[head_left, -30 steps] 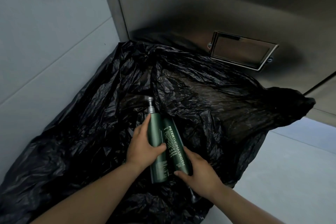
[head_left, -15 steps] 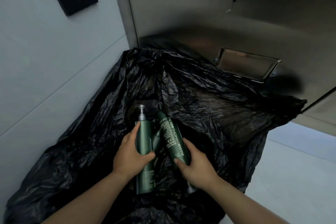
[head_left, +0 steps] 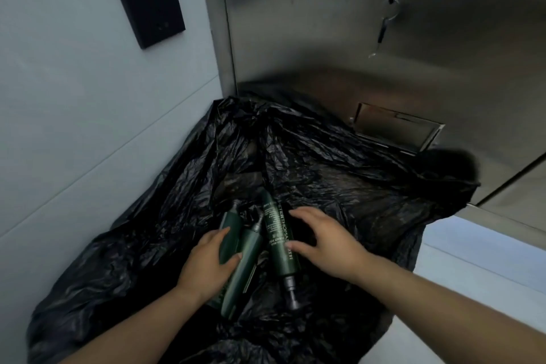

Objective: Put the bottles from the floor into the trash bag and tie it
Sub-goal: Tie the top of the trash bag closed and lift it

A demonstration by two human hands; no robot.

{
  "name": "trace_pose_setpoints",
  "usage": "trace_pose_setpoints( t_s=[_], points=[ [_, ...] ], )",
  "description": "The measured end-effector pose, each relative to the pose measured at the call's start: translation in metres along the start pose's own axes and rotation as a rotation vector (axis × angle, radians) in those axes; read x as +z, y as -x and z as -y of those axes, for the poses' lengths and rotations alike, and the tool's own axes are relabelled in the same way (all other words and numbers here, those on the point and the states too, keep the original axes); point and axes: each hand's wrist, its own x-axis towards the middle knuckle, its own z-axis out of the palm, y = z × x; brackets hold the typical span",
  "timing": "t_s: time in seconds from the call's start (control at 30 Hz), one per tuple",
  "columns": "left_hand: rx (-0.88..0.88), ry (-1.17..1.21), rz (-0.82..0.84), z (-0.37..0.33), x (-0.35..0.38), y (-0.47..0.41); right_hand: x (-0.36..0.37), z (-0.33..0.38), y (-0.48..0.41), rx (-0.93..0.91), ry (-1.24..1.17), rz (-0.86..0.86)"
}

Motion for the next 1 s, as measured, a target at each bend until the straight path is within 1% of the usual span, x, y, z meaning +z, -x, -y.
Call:
trace_pose_setpoints(
  t_s=[0.1, 0.17, 0.23, 0.33, 0.37, 0.47, 0.53, 0.6, 0.67, 0.73, 0.8, 0.87, 1.0],
  points=[
    [0.074, -0.039, 0.011, -0.019, -0.002, 0.001, -0.048, -0.003, 0.004, -0.03, 0.052, -0.06],
    [0.15, -0.073, 0.006, -0.039, -0.007, -0.003, -0.076, -0.007, 0.01, -0.013, 0.034, -0.117],
    [0.223, -0.083, -0.03, -0.064, -0.013, -0.009, -0.094, -0.013, 0.022, -0.004, -0.035, -0.223],
    [0.316, -0.087, -0.068, -0.11, -0.016, -0.018, -0.106, -0.028, 0.049, 0.035, -0.219, -0.428],
    [0.35, -0.094, -0.074, -0.126, -0.014, -0.02, -0.11, -0.033, 0.058, 0.048, -0.265, -0.458],
    [0.434, -0.096, -0.082, -0.171, -0.001, -0.024, -0.122, -0.051, 0.08, 0.073, -0.296, -0.482],
    [0.466, -0.078, -0.07, -0.198, 0.013, -0.022, -0.129, -0.067, 0.094, 0.154, -0.362, -0.603],
    [0.491, -0.067, -0.037, -0.218, 0.028, -0.017, -0.126, -0.083, 0.106, 0.292, -0.409, -0.744],
    [0.51, -0.067, 0.012, -0.23, 0.04, -0.011, -0.118, -0.097, 0.116, 0.442, -0.419, -0.843],
    [0.502, -0.045, 0.042, -0.233, 0.049, -0.005, -0.111, -0.108, 0.121, 0.544, -0.438, -0.873],
    [0.44, 0.056, 0.031, -0.227, 0.055, 0.002, -0.109, -0.113, 0.119, 0.565, -0.498, -0.85],
    [0.373, 0.138, 0.03, -0.217, 0.057, 0.008, -0.109, -0.112, 0.112, 0.525, -0.578, -0.827],
    [0.32, 0.127, 0.037, -0.195, 0.051, 0.011, -0.107, -0.101, 0.097, 0.422, -0.637, -0.795]
  ],
)
